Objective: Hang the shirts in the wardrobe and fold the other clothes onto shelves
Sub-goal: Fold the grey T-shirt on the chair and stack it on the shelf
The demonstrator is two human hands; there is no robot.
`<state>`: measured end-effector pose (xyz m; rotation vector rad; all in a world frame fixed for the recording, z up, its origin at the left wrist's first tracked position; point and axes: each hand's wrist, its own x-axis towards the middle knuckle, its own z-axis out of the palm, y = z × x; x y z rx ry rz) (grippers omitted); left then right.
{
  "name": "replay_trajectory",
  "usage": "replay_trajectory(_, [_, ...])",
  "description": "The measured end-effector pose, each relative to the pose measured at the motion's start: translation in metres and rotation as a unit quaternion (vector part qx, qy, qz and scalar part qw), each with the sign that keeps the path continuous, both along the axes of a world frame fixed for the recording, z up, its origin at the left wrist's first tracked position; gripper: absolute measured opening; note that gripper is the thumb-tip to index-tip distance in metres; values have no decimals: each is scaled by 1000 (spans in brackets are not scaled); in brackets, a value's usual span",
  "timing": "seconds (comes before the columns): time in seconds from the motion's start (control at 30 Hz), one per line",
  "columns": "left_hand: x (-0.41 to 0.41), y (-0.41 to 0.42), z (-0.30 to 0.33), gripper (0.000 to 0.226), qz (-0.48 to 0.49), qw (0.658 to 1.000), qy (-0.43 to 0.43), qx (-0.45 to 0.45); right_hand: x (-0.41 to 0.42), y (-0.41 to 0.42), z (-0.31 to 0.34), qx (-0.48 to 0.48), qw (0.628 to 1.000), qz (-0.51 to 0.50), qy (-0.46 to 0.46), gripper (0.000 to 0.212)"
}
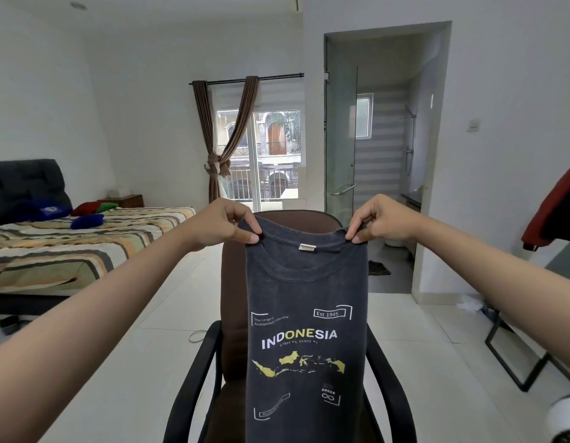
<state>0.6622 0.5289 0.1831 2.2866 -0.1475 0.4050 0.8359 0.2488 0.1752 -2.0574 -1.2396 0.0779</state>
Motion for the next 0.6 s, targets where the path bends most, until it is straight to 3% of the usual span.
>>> replay_trajectory(0.37, [-5,1,5,25,13,1000,-6,22,-4,-2,6,-20,1000,-18,-11,18])
replay_trajectory(0.6, [-7,-4,7,17,21,998,15,57,-1,-1,8,-28,999,-20,-19,28])
